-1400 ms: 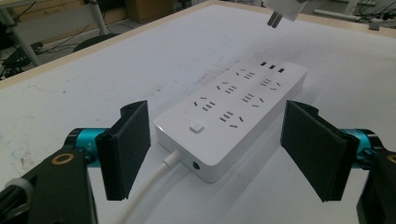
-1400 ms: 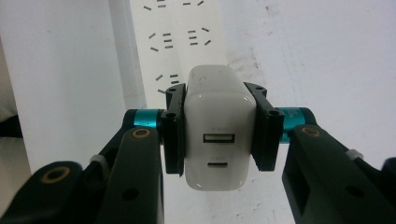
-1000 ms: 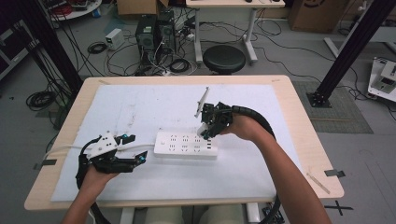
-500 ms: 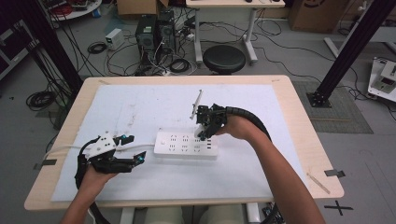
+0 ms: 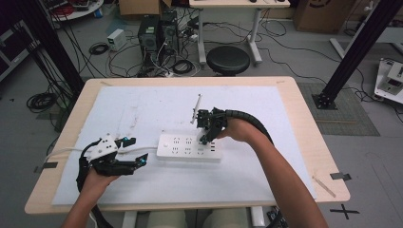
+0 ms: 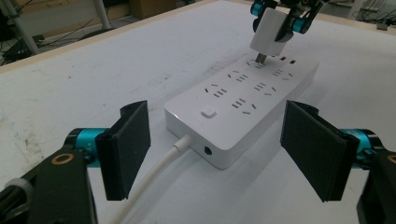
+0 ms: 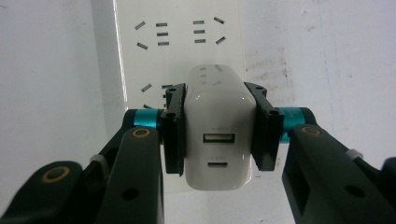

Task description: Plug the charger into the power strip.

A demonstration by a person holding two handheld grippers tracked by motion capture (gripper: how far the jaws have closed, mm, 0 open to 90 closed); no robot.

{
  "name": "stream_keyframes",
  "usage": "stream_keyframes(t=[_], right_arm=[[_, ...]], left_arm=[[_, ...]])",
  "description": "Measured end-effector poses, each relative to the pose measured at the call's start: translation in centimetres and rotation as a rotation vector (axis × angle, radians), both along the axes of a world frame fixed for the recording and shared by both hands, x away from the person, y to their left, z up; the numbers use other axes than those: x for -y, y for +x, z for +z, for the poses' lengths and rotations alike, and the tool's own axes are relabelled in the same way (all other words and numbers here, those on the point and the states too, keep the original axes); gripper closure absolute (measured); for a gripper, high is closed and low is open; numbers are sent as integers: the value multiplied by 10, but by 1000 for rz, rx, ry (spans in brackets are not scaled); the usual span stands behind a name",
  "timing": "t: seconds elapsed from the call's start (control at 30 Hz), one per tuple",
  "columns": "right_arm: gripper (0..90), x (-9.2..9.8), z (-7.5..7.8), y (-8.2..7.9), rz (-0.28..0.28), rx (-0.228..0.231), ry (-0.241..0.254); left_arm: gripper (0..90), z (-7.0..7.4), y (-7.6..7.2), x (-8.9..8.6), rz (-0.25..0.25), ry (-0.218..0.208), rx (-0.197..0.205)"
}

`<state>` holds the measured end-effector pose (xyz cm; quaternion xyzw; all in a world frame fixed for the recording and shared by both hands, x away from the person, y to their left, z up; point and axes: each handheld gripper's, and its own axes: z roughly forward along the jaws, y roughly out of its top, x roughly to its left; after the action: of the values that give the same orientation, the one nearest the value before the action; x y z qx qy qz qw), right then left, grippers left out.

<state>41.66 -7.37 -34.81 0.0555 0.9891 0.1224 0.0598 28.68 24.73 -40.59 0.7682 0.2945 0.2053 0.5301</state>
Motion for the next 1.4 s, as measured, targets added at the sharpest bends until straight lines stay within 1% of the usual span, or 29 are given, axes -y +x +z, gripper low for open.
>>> stream_keyframes(t=[0.03,0.07,0.13,0.27,0.37,0.57,0.6,0.7,0.8,0.87,0.93,1.0,1.07,1.13,1.17,1.23,1.27,1.3,1.33,1.37,1.4], right_arm=[[634,0,-1,0,-5,-12,8],[634,0,-1,0,-5,-12,8],[634,-2,-2,-1,9,-12,-3],[635,-3,-2,1,8,-19,-8],[635,-7,-3,0,16,-13,-27],[638,-13,-2,0,-9,-20,-50],[638,-14,-2,1,-6,-20,-51],[638,-17,-1,0,-17,-24,-72],[638,-18,-2,0,-13,-21,-70],[638,-19,-2,0,-20,-24,-70],[638,-21,-2,0,-20,-26,-81],[638,-25,-2,0,-5,-21,-91],[638,-27,-2,0,-5,-19,-93],[638,-31,-3,0,9,-14,-99],[638,-31,-3,0,2,-20,-99],[637,-31,-3,0,4,-20,-100],[638,-32,-4,0,13,-12,-99],[637,-33,-6,-1,6,-15,-122],[637,-34,-11,-3,30,9,-131],[638,-36,-11,-4,32,16,-142],[638,-36,-11,-4,32,14,-142]], left_arm=[[244,0,0,0,1,-2,-1],[244,0,0,0,1,-2,-1],[243,-1,0,-1,1,-3,-1],[243,-2,1,-1,2,-3,-1],[243,-2,1,-1,0,-4,-3],[244,-4,1,-2,3,-10,-3],[243,-4,2,-2,3,-10,-4],[243,-5,2,-1,1,-14,-7],[243,-6,2,-1,1,-16,-4],[243,-6,2,-2,1,-17,-4],[243,-7,2,-2,-1,-16,-8],[243,-8,2,-2,-6,-10,-10],[243,-8,2,-2,-5,-11,-9],[243,-8,2,-4,-2,-16,-9],[243,-8,2,-4,0,-18,-6],[243,-8,2,-5,1,-20,-9],[243,-8,2,-6,1,-18,-10],[244,-8,2,-6,1,-18,-10],[243,-8,2,-6,0,-16,-10],[243,-9,2,-6,2,-21,-9],[244,-9,2,-6,4,-22,-12]])
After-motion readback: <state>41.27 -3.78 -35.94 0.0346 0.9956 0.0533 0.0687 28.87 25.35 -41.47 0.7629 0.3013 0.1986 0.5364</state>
